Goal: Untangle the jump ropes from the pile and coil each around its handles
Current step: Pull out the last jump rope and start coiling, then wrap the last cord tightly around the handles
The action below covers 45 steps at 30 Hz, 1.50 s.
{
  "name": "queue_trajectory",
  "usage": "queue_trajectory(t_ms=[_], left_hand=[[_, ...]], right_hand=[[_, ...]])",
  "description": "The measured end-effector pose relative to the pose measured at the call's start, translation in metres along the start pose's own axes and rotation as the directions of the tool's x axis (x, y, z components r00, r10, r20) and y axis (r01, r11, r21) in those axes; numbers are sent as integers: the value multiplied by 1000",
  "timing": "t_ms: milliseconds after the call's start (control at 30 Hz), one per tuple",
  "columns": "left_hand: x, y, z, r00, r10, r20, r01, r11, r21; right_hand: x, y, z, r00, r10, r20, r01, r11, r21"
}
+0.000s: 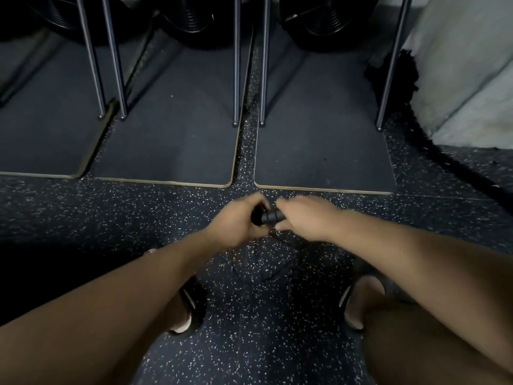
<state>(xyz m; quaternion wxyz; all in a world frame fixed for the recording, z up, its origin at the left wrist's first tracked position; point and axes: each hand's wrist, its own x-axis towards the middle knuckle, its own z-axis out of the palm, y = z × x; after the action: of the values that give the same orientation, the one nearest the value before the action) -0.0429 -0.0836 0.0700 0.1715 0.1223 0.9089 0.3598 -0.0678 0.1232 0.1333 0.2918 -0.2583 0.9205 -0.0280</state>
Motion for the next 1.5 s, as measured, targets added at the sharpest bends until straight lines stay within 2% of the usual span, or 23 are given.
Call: queue_trajectory(t_ms=[100,167,233,267,333,433,600,700,833,900,1033,1133,1267,1367,1500], left_hand=[[-14,10,-11,993,-106,43,102,991,90],[-24,-5,-6,968,-235,92,222,967,125],[-31,-29,5,912,-374,167,363,927,92],[-34,-38,11,891,-414,188,392,909,144],[-30,-52,19,899,-411,152,366,895,255],[-16,-62,31,925,-380,13,369,905,209],[22,-97,72,951,-310,-15,301,909,290],[49,-119,103,950,-310,-39,312,931,192],[79,-148,141,944,-326,-53,326,893,311],[88,-160,154,922,-381,-71,380,849,368],[96,-180,170,898,-421,-132,431,774,463],[96,-185,168,908,-407,-99,396,759,517],[88,-174,155,956,-291,-47,279,839,468],[78,-144,129,993,-94,-75,118,894,432],[59,-82,77,971,218,-97,-143,855,499]], right_hand=[[-34,-2,-30,997,69,-33,-72,993,-92],[-52,2,-38,991,118,-58,-126,979,-160],[-59,11,-40,984,156,-87,-165,980,-111],[-62,17,-38,981,170,-98,-172,985,-19],[-61,28,-31,973,199,-113,-166,954,249],[-54,40,-21,964,242,-108,-149,831,537],[-24,62,5,945,293,-144,-157,794,587],[0,76,28,952,287,-110,-130,700,702],[25,91,59,953,286,-99,-108,627,771],[34,95,72,955,283,-85,-105,596,796],[47,100,85,949,305,-78,-125,594,795],[51,104,86,948,307,-79,-133,612,779],[50,105,75,946,321,-50,-165,607,777],[43,103,62,943,331,-36,-175,584,793],[25,93,37,932,363,-1,-205,527,825]])
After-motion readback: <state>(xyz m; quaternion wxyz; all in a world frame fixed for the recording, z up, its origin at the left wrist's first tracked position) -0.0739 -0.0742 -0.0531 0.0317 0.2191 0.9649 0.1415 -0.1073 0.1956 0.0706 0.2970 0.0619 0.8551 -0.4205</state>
